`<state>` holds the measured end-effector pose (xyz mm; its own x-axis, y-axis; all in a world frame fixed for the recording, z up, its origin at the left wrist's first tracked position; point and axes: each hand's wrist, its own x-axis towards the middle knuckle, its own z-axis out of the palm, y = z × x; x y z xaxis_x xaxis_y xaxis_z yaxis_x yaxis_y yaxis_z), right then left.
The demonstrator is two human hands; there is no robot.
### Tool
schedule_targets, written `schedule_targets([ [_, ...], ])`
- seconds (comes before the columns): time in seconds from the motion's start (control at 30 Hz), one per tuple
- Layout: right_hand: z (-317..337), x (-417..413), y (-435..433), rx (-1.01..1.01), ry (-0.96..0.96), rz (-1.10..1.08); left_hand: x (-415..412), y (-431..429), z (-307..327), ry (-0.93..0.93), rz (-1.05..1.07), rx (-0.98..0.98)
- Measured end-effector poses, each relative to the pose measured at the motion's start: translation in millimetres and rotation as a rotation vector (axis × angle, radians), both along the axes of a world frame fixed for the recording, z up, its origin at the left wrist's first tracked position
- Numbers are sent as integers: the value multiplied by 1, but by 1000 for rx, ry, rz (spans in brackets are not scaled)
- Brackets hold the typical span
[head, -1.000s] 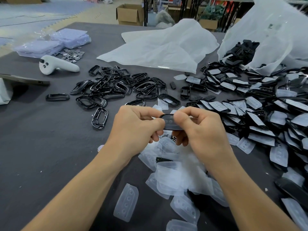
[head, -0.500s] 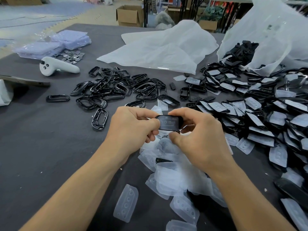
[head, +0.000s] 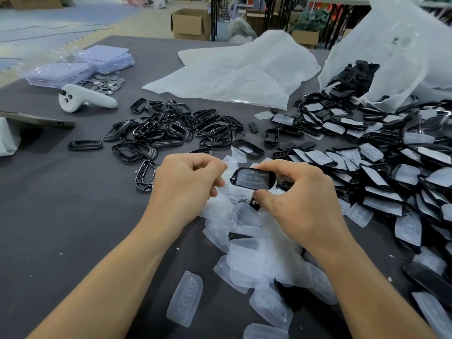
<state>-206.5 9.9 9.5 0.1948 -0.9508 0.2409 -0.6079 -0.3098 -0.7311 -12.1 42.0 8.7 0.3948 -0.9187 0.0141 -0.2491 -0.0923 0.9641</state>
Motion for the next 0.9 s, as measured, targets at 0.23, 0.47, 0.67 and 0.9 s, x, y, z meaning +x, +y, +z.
schedule_targets([
  [0.23, -5, -24, -25, -45, 196, -368, 25, -12, -14, -674, 187, -79],
  [0.47, -3, -9, -14, -139, 227, -261, 35, -25, -23, -937, 55, -8],
  [0.67, -16, 25, 5, -114, 219, 67, 33, -21, -19, -874, 202, -30],
  [0.9, -9, 5, 1, -95, 320, -4, 17, -9, -4, -669, 379, -49],
])
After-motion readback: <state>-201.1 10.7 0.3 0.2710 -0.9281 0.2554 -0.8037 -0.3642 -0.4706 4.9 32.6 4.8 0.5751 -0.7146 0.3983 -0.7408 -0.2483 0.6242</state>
